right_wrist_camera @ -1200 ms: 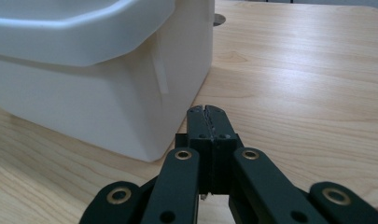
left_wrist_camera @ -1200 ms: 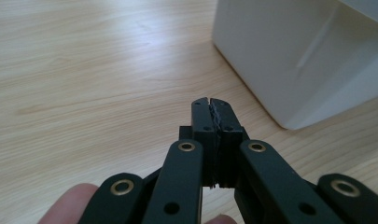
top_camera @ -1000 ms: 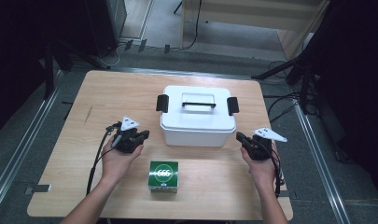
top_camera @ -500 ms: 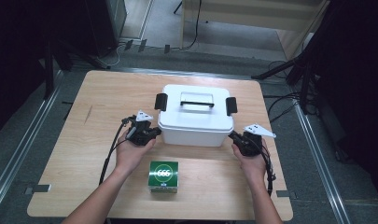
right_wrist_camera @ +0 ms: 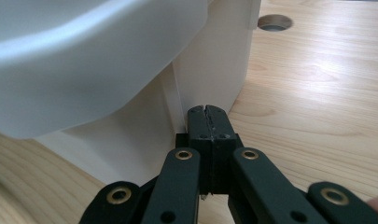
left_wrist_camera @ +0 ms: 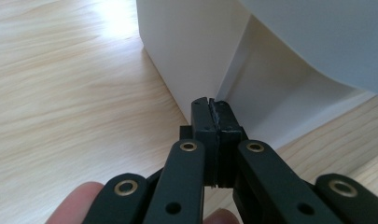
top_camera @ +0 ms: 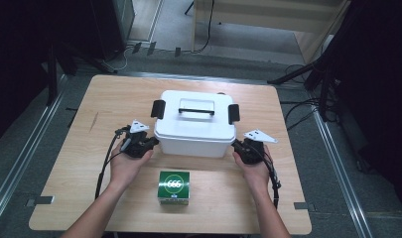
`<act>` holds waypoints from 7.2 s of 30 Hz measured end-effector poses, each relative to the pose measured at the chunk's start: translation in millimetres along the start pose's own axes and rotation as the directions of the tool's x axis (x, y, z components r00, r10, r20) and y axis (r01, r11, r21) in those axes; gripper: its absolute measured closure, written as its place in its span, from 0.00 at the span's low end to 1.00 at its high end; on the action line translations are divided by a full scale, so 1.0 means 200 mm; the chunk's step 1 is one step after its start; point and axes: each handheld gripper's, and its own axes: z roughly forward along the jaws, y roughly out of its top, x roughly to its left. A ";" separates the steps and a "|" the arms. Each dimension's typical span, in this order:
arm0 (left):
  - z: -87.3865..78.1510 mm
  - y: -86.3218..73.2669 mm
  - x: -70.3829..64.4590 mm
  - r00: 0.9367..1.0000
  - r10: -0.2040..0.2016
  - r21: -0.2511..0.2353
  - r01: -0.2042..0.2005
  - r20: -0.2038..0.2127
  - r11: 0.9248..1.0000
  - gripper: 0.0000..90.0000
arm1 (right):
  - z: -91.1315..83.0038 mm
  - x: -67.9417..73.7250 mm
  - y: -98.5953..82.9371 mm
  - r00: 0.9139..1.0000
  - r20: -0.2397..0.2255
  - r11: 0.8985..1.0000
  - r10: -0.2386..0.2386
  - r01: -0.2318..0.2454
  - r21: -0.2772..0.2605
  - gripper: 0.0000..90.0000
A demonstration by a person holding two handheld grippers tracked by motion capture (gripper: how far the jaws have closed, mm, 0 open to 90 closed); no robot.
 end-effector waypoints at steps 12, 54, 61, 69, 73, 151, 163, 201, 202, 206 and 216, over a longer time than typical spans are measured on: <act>-0.14 -0.09 0.12 0.998 -0.048 0.002 0.048 -0.046 0.999 1.00 | 0.12 0.19 0.04 0.999 -0.036 0.999 -0.039 0.039 0.012 1.00; -0.33 -0.52 -0.36 0.993 -0.039 0.059 0.033 0.109 0.998 1.00 | -0.24 0.61 -0.36 0.951 -0.259 0.970 -0.168 0.207 0.131 0.99; -0.29 -0.51 -0.41 0.992 -0.042 0.050 0.036 0.120 0.998 1.00 | -0.23 0.65 -0.38 0.952 -0.263 0.971 -0.158 0.199 0.134 1.00; -0.27 -0.51 -0.41 0.998 -0.019 0.023 0.018 0.056 1.000 0.91 | -0.25 0.59 -0.39 0.950 -0.254 0.963 -0.180 0.222 0.149 0.93; -0.32 -0.53 -0.27 0.999 -0.050 -0.039 0.050 0.001 0.998 0.74 | -0.28 0.52 -0.38 0.956 -0.184 0.960 -0.228 0.252 0.122 0.79; -0.52 -0.64 0.39 0.904 -0.265 -0.241 0.190 -0.336 0.952 0.00 | -0.17 0.23 0.91 0.678 -0.523 0.617 -0.516 0.718 0.322 0.22; -0.52 -0.64 0.38 0.906 -0.257 -0.232 0.185 -0.335 0.955 0.00 | -0.02 0.36 0.99 0.634 -0.549 0.567 -0.544 0.760 0.317 0.31; -0.51 -0.64 0.38 0.911 -0.243 -0.215 0.177 -0.332 0.960 0.00 | 0.29 0.69 1.03 0.507 -0.586 0.443 -0.632 0.857 0.263 0.86; -0.51 -0.64 0.38 0.912 -0.241 -0.213 0.176 -0.333 0.961 0.00 | 0.31 0.70 1.03 0.509 -0.577 0.440 -0.639 0.857 0.268 0.87; -0.51 -0.64 0.38 0.913 -0.239 -0.210 0.176 -0.331 0.962 0.00 | 0.33 0.71 1.02 0.502 -0.574 0.432 -0.648 0.862 0.266 0.91; -0.51 -0.64 0.38 0.912 -0.243 -0.214 0.178 -0.331 0.960 0.00 | 0.30 0.71 1.04 0.459 -0.573 0.420 -0.679 0.883 0.209 0.95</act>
